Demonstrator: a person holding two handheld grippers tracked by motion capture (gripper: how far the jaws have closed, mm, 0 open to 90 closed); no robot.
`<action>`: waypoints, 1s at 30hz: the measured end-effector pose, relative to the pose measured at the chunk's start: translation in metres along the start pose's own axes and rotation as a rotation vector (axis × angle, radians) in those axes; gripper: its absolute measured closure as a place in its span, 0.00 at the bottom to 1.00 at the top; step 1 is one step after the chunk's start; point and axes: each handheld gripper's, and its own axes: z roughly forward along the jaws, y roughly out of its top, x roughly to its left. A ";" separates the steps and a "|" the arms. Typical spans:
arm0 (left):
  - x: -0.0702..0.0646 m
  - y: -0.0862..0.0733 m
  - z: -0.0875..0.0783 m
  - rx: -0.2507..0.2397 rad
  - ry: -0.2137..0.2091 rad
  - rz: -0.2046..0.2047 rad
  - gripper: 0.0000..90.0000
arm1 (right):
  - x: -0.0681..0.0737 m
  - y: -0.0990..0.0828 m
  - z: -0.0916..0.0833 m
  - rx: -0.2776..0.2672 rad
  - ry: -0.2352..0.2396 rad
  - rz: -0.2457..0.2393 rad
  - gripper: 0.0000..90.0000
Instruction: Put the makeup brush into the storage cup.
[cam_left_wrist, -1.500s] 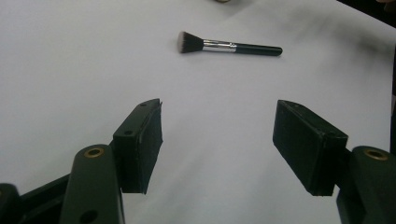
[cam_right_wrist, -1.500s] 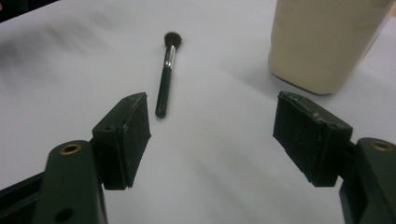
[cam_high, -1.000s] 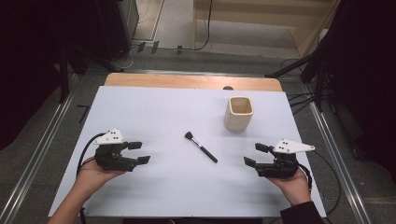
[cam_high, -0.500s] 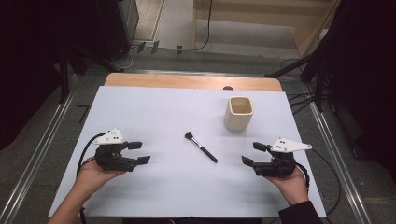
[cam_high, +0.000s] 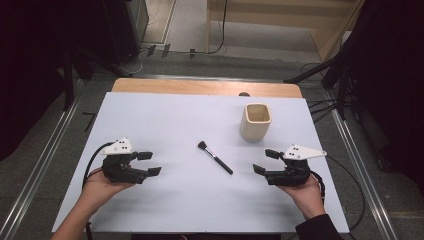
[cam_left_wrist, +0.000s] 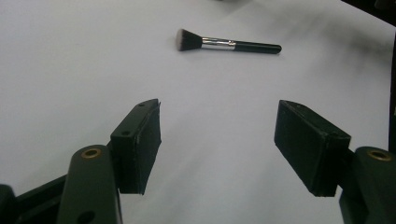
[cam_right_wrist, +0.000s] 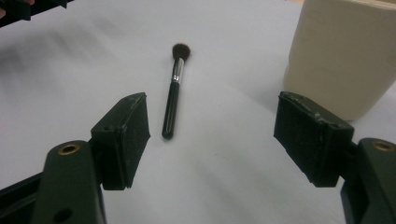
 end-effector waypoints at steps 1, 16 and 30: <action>0.000 0.000 0.000 0.000 0.000 0.000 0.36 | 0.000 0.000 0.000 0.000 0.000 0.000 0.31; 0.001 0.001 0.001 0.004 -0.008 -0.004 0.36 | 0.003 0.009 0.014 -0.003 0.008 -0.018 0.31; 0.001 0.001 0.001 0.003 -0.007 -0.001 0.36 | 0.006 0.016 0.026 -0.013 0.009 -0.024 0.31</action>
